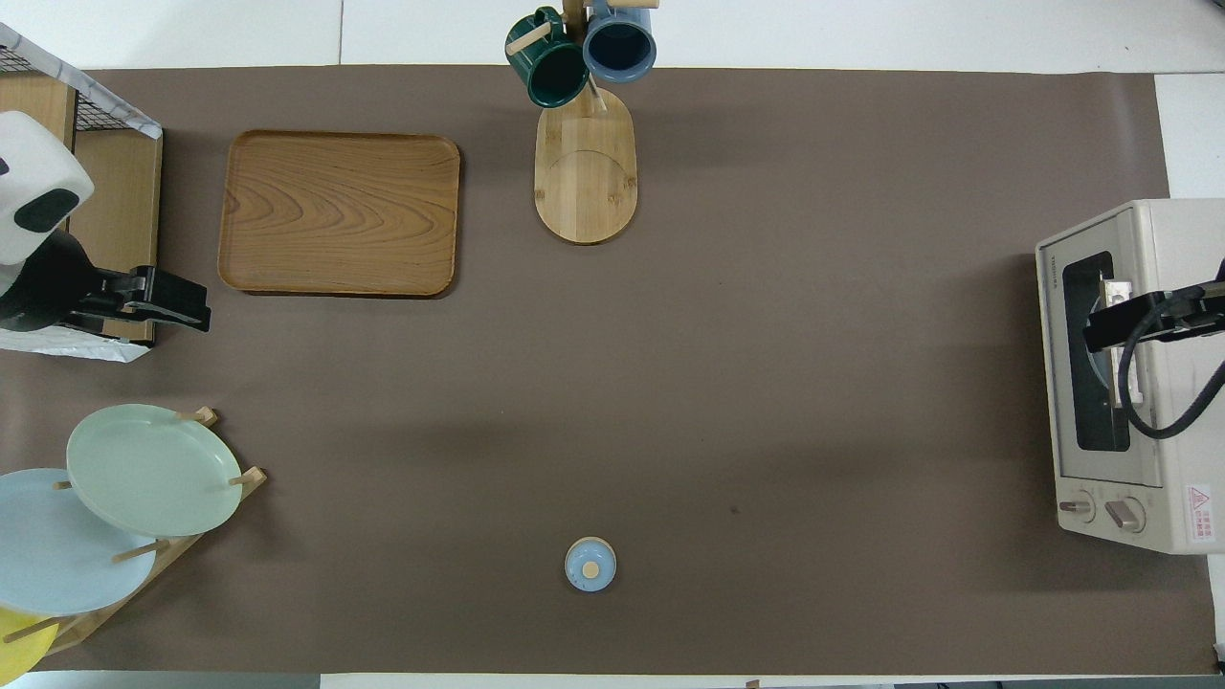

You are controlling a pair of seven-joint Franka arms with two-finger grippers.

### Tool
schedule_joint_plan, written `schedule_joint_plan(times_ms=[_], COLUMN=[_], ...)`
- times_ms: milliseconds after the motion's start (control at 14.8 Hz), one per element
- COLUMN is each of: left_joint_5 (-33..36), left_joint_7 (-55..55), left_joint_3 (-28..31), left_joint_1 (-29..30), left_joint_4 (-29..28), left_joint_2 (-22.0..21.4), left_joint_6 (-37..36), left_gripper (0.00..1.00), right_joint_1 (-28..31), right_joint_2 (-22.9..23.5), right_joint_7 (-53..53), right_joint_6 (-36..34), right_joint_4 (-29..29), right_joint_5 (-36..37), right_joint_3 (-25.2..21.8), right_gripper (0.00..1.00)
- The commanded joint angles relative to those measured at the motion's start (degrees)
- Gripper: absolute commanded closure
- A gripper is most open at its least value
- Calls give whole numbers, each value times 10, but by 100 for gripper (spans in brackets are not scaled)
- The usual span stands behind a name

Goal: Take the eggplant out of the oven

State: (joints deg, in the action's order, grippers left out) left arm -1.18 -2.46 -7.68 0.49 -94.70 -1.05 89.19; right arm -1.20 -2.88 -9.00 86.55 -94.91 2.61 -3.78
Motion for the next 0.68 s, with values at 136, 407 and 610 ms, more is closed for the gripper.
schedule_joint_plan(times_ms=[136,407,610], left_joint_5=[-7,-7,-7], left_joint_7=[3,3,3], left_joint_3=[-3,-3,-3], left_joint_1=[8,8,8], left_joint_4=[-11,-11,-11], left_joint_2=[-11,-11,-11], left_joint_6=[9,10,10], left_gripper=[0,0,0], right_joint_1=[-3,4,8], right_joint_2=[-9,-11,-18], right_joint_7=[13,-3,-74], right_joint_6=[6,6,63], right_joint_4=[-12,-15,-46], right_joint_5=[-15,-15,-15], right_joint_3=[-1,0,-2], right_gripper=[0,0,65])
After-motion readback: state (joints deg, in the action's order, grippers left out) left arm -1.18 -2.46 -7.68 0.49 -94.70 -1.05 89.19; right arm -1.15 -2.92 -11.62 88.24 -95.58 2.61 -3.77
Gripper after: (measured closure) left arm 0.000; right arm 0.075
